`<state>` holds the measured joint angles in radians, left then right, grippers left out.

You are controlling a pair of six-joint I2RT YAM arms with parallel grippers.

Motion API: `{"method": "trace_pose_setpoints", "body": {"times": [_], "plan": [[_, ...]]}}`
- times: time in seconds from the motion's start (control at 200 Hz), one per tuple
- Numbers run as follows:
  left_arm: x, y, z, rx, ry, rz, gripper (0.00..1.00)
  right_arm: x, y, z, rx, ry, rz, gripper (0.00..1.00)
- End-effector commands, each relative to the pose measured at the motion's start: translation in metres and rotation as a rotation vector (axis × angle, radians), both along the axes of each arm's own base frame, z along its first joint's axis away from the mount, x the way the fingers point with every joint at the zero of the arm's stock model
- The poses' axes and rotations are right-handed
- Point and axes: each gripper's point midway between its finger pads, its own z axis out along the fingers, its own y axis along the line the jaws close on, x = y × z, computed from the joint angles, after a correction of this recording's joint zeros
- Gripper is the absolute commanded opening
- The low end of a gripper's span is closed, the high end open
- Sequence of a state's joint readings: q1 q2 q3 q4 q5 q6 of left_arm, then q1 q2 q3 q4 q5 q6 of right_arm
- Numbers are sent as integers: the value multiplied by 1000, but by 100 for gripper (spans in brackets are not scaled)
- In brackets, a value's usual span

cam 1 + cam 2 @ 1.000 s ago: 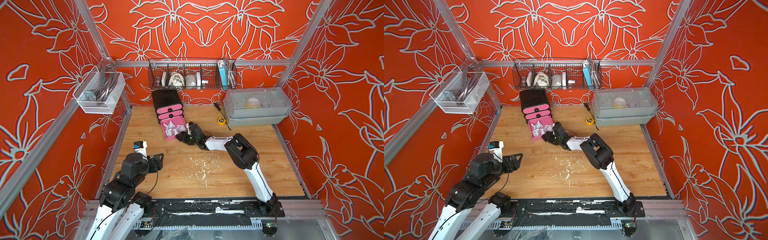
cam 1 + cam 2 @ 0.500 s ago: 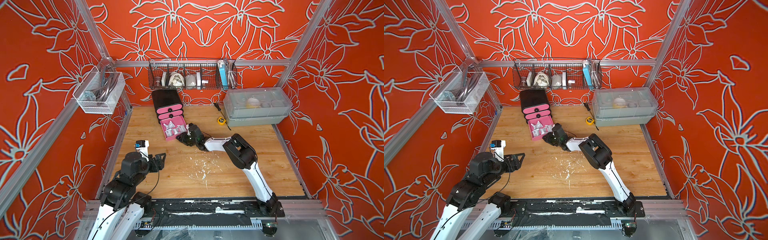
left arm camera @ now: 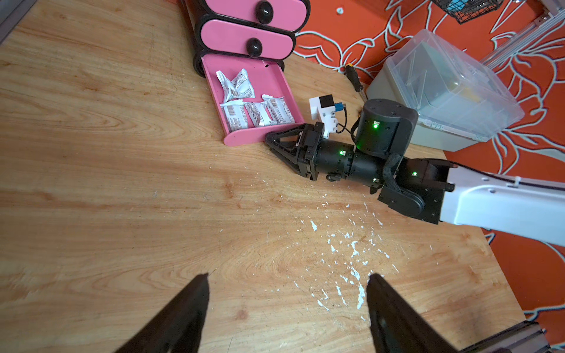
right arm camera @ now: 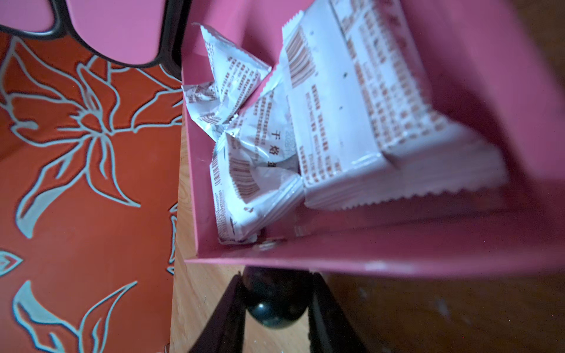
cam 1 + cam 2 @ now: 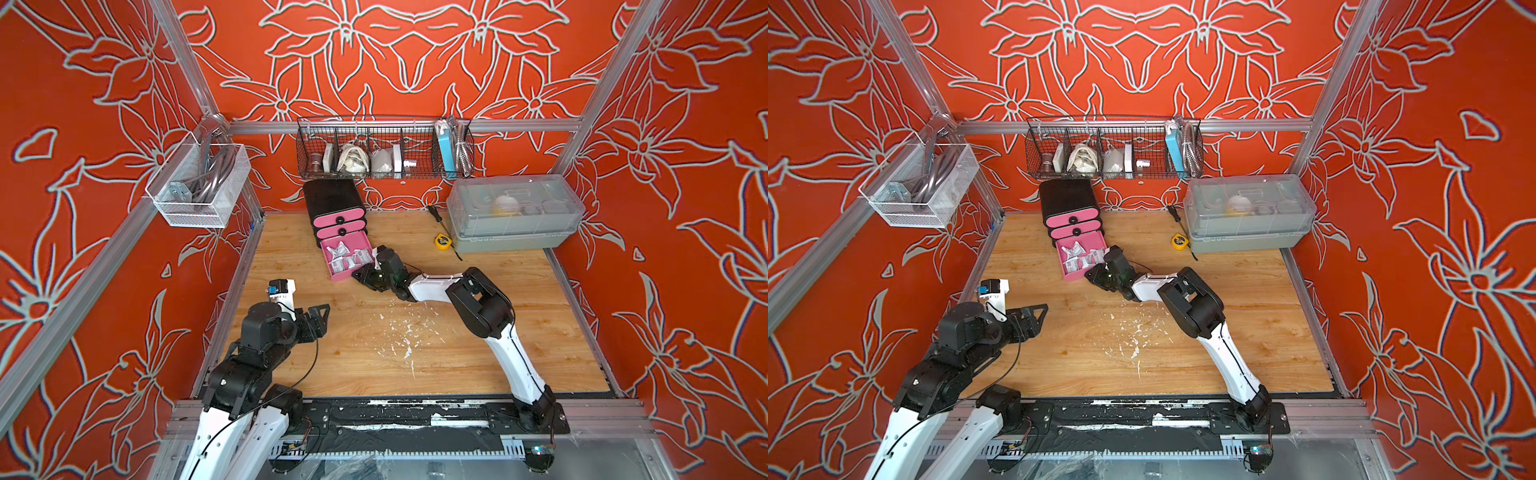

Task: Place the cookies into the drawer by color
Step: Close the drawer in the storage box.

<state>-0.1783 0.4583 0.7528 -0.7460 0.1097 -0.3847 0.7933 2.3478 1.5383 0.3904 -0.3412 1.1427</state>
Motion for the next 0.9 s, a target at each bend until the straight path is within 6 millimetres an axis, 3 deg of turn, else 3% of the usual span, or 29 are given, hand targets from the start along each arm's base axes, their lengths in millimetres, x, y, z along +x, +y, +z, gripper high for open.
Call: {"method": "trace_pose_setpoints", "body": {"times": [0.0, 0.2, 0.42, 0.701, 0.801, 0.896], "plan": [[3, 0, 4, -2, -26, -4, 82, 8, 15, 55, 77, -76, -2, 21], [3, -1, 6, -12, -35, -13, 99, 17, 22, 58, 85, -79, -13, 21], [3, 0, 5, -15, -35, -10, 99, 30, 32, 56, 63, -103, -17, 21], [2, 1, 7, -15, -42, -1, 99, 54, 32, 39, 9, -151, -94, 21], [3, 3, 7, -18, -42, 7, 99, 66, 29, 41, 0, -179, -167, 21], [3, 5, 7, -22, -43, 14, 99, 69, 32, 54, 0, -234, -216, 20]]}}
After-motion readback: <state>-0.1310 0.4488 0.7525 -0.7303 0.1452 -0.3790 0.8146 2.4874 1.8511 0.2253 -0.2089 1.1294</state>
